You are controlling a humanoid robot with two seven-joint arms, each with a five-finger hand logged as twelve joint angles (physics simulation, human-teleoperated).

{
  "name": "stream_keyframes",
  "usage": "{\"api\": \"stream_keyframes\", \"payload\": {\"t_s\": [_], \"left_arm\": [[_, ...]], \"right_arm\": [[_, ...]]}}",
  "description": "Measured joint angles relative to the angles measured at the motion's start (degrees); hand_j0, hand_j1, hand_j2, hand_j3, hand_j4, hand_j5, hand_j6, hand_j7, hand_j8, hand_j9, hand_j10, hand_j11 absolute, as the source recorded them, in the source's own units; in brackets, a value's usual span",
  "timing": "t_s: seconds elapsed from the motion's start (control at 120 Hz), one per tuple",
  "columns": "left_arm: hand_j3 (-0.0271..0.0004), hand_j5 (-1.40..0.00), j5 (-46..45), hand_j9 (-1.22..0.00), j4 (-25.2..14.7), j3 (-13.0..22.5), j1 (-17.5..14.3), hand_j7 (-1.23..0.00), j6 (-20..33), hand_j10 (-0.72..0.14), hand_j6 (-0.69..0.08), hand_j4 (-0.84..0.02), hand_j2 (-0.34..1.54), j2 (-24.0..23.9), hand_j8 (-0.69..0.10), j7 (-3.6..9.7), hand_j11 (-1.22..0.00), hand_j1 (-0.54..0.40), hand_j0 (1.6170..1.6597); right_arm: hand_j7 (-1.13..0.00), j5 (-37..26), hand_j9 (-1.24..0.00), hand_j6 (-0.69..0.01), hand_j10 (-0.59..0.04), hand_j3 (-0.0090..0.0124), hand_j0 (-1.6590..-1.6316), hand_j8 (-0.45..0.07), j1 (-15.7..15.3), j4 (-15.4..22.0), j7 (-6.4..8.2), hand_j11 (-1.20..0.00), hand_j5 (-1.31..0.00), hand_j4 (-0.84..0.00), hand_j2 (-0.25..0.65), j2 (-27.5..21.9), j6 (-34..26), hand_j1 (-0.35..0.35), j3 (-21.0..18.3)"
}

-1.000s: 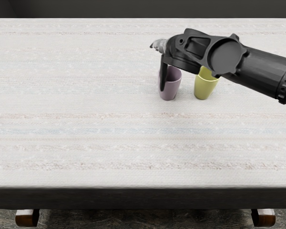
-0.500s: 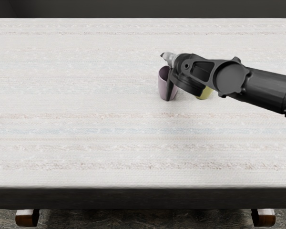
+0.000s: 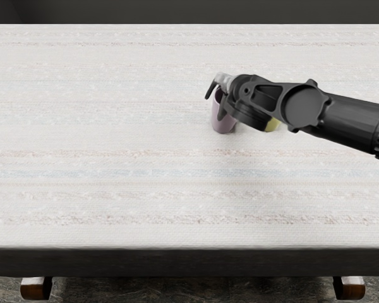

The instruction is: Pick up cup and place in cup with right hand

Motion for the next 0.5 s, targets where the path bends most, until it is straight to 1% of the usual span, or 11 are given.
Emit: {"api": "stream_keyframes", "payload": {"t_s": [0.025,0.033,0.067,0.117,0.167,0.217,0.225,0.275,0.333,0.383,0.5], "left_arm": [[0.0,0.0,0.0,0.0,0.0,0.0,0.0,0.0,0.0,-0.004,-0.004,-0.004,0.0,0.0,-0.004,0.0,0.0,0.344,1.6581],[0.0,0.0,0.0,0.0,0.0,0.0,0.0,0.0,0.0,-0.004,-0.004,-0.004,0.0,0.0,-0.004,0.0,0.0,0.344,1.6581],[0.0,0.0,0.0,0.0,0.0,0.0,0.0,0.0,0.0,-0.004,-0.004,-0.004,0.0,0.0,-0.004,0.0,0.0,0.344,1.6581],[0.0,0.0,0.0,0.0,0.0,0.0,0.0,0.0,0.0,-0.004,-0.004,-0.004,0.0,0.0,-0.004,0.0,0.0,0.344,1.6581],[0.0001,0.0,0.0,0.0,0.0,0.0,0.0,0.0,0.0,-0.004,-0.004,-0.004,0.0,0.0,-0.004,-0.01,0.0,0.344,1.6581],[0.0001,0.0,0.0,0.0,0.0,0.0,0.0,0.0,0.0,-0.004,-0.004,-0.004,0.0,0.0,-0.004,-0.01,0.0,0.345,1.6581],[0.0001,0.0,0.0,0.0,0.0,0.0,0.0,0.0,0.0,-0.004,-0.004,-0.004,0.0,0.0,-0.004,-0.01,0.0,0.345,1.6581],[0.0001,0.0,0.0,0.0,0.0,0.0,0.0,0.0,0.0,-0.004,-0.004,-0.004,0.0,0.0,-0.004,-0.01,0.0,0.345,1.6581],[0.0001,0.0,0.0,0.0,0.0,0.0,0.0,0.0,0.0,-0.004,-0.004,-0.004,0.0,0.0,-0.004,-0.01,0.0,0.345,1.6581],[0.0001,0.0,0.0,0.0,0.0,0.0,0.0,0.0,0.0,-0.004,-0.004,-0.004,0.0,0.0,-0.004,-0.01,0.0,0.345,1.6581],[0.0001,0.0,0.0,0.0,0.0,0.0,0.0,0.0,0.0,-0.004,-0.004,-0.004,0.0,0.0,-0.004,-0.01,0.0,0.345,1.6581]], "right_arm": [[-0.71,0.2,-0.7,-0.225,-0.057,0.0012,-1.6551,-0.107,0.0,0.0,0.02,-0.71,-0.71,-0.541,0.008,-0.2,0.1,0.222,0.4],[-0.72,0.3,-0.71,-0.243,-0.069,0.0002,-1.655,-0.117,0.0,0.1,0.03,-0.72,-0.72,-0.545,0.038,-0.3,0.1,0.214,0.6],[-0.75,0.4,-0.74,-0.307,-0.116,0.0,-1.6538,-0.144,0.0,0.2,0.0,-0.75,-0.76,-0.561,0.073,-0.8,0.3,0.201,1.5],[-0.78,0.7,-0.78,-0.334,-0.114,-0.0003,-1.6515,-0.121,0.2,0.4,-0.02,-0.79,-0.8,-0.575,0.141,-1.6,0.6,0.225,2.4],[-0.8,0.8,-0.81,-0.36,-0.108,-0.0005,-1.6495,-0.121,0.3,0.5,-0.04,-0.82,-0.83,-0.593,0.094,-2.3,1.2,0.202,3.9],[-0.82,0.9,-0.84,-0.364,-0.095,-0.0011,-1.6483,-0.112,0.4,0.5,-0.04,-0.85,-0.86,-0.604,0.139,-3.3,2.3,0.224,5.7],[-0.82,0.9,-0.84,-0.357,-0.096,-0.0011,-1.6483,-0.111,0.4,0.6,-0.04,-0.85,-0.86,-0.606,0.2,-3.4,2.4,0.232,5.9],[-0.84,0.9,-0.86,-0.361,-0.09,-0.0001,-1.6462,-0.114,0.5,0.7,-0.06,-0.87,-0.89,-0.614,0.168,-4.4,3.8,0.236,7.8],[-0.87,1.0,-0.9,-0.378,-0.082,-0.0002,-1.6454,-0.129,0.9,1.1,-0.02,-0.91,-0.92,-0.631,0.15,-5.5,5.5,0.222,10.4],[-0.88,1.2,-0.92,-0.375,-0.068,0.0003,-1.6455,-0.106,1.9,1.4,0.03,-0.93,-0.94,-0.636,0.142,-6.1,6.7,0.217,11.9],[-0.91,4.2,-0.97,-0.359,-0.042,-0.0001,-1.6464,-0.078,6.7,2.9,0.08,-0.96,-1.0,-0.634,0.139,-8.6,9.1,0.225,13.2]]}}
